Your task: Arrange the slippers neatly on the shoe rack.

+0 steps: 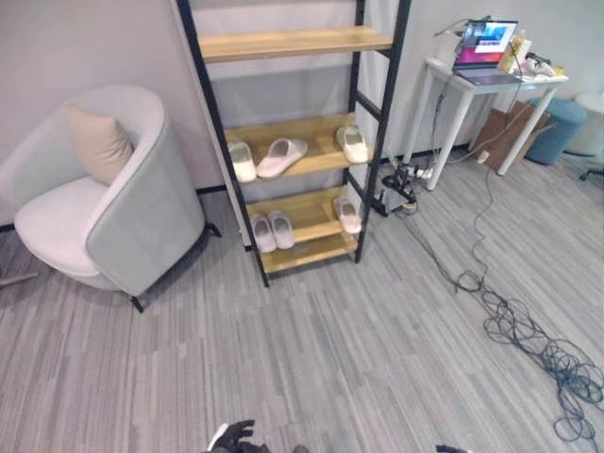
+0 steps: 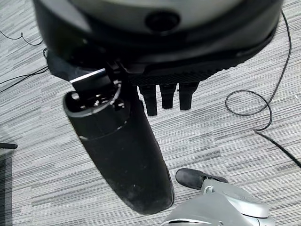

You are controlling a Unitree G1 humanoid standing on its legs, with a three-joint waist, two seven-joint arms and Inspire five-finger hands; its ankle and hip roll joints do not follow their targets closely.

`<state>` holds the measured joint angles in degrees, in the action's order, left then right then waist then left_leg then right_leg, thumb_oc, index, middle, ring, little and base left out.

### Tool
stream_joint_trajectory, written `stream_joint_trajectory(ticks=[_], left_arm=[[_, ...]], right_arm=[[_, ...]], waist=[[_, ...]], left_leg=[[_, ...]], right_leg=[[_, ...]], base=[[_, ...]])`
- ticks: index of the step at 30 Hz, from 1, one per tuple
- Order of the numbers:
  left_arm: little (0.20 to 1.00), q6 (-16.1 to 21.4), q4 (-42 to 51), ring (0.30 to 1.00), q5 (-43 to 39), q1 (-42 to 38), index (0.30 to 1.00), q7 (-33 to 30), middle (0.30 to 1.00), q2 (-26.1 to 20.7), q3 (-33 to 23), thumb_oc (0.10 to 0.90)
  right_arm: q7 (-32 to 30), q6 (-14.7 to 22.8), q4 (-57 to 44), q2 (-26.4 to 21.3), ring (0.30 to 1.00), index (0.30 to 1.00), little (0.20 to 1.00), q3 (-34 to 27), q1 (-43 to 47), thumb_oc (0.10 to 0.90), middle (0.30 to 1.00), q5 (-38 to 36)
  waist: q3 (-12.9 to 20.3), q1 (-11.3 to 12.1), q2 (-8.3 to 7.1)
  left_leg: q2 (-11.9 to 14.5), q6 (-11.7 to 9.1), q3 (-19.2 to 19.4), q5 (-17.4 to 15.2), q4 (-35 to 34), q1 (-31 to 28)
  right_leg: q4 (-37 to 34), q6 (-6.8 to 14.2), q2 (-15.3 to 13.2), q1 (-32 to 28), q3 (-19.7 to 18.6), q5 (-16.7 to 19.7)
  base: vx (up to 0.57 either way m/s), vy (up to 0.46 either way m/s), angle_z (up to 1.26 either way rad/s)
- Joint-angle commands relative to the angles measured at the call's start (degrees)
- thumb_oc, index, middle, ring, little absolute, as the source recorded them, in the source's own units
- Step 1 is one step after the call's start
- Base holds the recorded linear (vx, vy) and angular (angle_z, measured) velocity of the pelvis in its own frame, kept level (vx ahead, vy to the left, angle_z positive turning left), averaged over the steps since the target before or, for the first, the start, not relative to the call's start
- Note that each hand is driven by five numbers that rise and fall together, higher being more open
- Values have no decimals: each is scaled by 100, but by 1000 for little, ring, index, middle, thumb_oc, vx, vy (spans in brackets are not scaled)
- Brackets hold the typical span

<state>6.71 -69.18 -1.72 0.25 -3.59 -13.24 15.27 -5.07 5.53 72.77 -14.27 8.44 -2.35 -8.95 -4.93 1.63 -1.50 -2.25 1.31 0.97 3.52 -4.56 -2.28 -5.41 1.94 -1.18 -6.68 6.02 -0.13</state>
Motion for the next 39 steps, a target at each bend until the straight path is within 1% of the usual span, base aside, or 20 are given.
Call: stream_joint_trajectory(ticks=[1, 14, 19, 22, 24, 27, 28, 29, 31, 33, 34, 36, 37, 39], left_arm=[[900, 208, -190, 900, 202, -433, 900, -100, 900, 69, 5, 800], [900, 153, -302, 900, 171, -404, 900, -109, 900, 113, -5, 800], [900, 161, -284, 900, 176, -440, 900, -155, 900, 126, 27, 800], [900, 164, -260, 900, 164, -485, 900, -166, 900, 132, 63, 800], [900, 164, -237, 900, 164, -528, 900, -171, 900, 125, 101, 800], [900, 166, -199, 900, 150, -613, 900, -216, 900, 124, 156, 800], [900, 180, -174, 900, 123, -646, 900, -233, 900, 132, 177, 800], [900, 180, -174, 900, 123, -647, 900, -233, 900, 132, 177, 800], [900, 173, -171, 900, 121, -655, 900, -250, 900, 139, 197, 800], [900, 160, -203, 900, 148, -628, 900, -240, 900, 143, 189, 800], [900, 164, -217, 900, 170, -598, 900, -230, 900, 140, 182, 800], [900, 170, -215, 900, 170, -566, 900, -232, 900, 121, 164, 800], [900, 175, -212, 900, 153, -552, 900, -229, 900, 104, 141, 800], [900, 158, -242, 900, 166, -506, 900, -217, 900, 91, 81, 800]], right_arm=[[-130, 79, 37, -265, 900, 900, 900, 98, 192, 800, 900, 173], [-129, 48, 91, -265, 900, 900, 900, 155, 202, 800, 900, 253], [-161, 59, 82, -290, 900, 900, 900, 160, 212, 800, 900, 272], [-176, 67, 99, -310, 900, 900, 900, 159, 235, 800, 900, 253], [-180, 73, 103, -331, 900, 900, 900, 161, 267, 800, 900, 230], [-216, 83, 95, -347, 900, 900, 900, 159, 297, 800, 900, 172], [-240, 86, 81, -355, 900, 900, 900, 153, 296, 800, 900, 145], [-240, 86, 81, -355, 900, 900, 900, 153, 297, 800, 900, 145], [-253, 78, 64, -373, 900, 900, 900, 165, 294, 800, 900, 133], [-248, 61, 71, -375, 900, 900, 900, 177, 295, 800, 900, 145], [-253, 58, 68, -377, 900, 900, 900, 182, 292, 800, 900, 147], [-263, 54, 41, -376, 900, 900, 900, 212, 306, 800, 900, 151], [-272, 52, 35, -364, 900, 900, 900, 222, 324, 800, 900, 152], [-262, 32, 20, -311, 900, 900, 900, 246, 311, 800, 900, 196]], waist=[[24, 34, 100], [-52, 23, 118], [-139, 34, 95], [-193, 33, 72], [-258, 35, 47], [-372, 51, -23], [-423, 61, -60], [-419, 58, -59], [-441, 84, -83], [-409, 116, -106], [-389, 155, -96], [-397, 230, -74], [-401, 286, -82], [-347, 330, -123]], left_leg=[[351, -474, -96, -333, -23, -280], [429, -529, -148, -314, 67, -223], [472, -567, -181, -373, 315, -77], [489, -611, -168, -435, 560, 64], [471, -640, -166, -505, 859, 222], [436, -725, -102, -538, 1428, 575], [481, -733, -3, -479, 1788, 817], [482, -734, -7, -485, 1805, 833], [502, -689, 130, -470, 1823, 1014], [453, -634, 265, -426, 1617, 1200], [428, -616, 307, -318, 1460, 1306], [374, -617, 364, -102, 1220, 1484], [350, -626, 381, -46, 1171, 1553], [326, -578, 433, -72, 1165, 1536]], right_leg=[[140, 384, -83, 6, 196, -288], [255, 320, -14, 86, 230, -385], [357, 276, -7, 153, 254, -437], [418, 249, -7, 198, 271, -477], [483, 210, -3, 235, 245, -514], [527, 159, -45, 247, 261, -533], [505, 134, -73, 216, 307, -548], [504, 134, -71, 221, 311, -548], [457, 142, -96, 157, 365, -565], [387, 164, -93, 94, 382, -595], [353, 179, -56, 47, 370, -616], [327, 200, 8, -38, 291, -677], [335, 202, 33, -88, 203, -737], [342, 207, 39, -181, 101, -826]], base=[[0, 0, 0], [8, -30, 1], [0, -51, 6], [-1, -49, 6], [-8, -50, 8], [14, -46, 13], [32, -30, 21], [68, -15, 24], [101, 6, 16], [176, 34, 28], [194, 56, 36], [199, 59, 16], [194, 58, 1], [223, 84, -31]])
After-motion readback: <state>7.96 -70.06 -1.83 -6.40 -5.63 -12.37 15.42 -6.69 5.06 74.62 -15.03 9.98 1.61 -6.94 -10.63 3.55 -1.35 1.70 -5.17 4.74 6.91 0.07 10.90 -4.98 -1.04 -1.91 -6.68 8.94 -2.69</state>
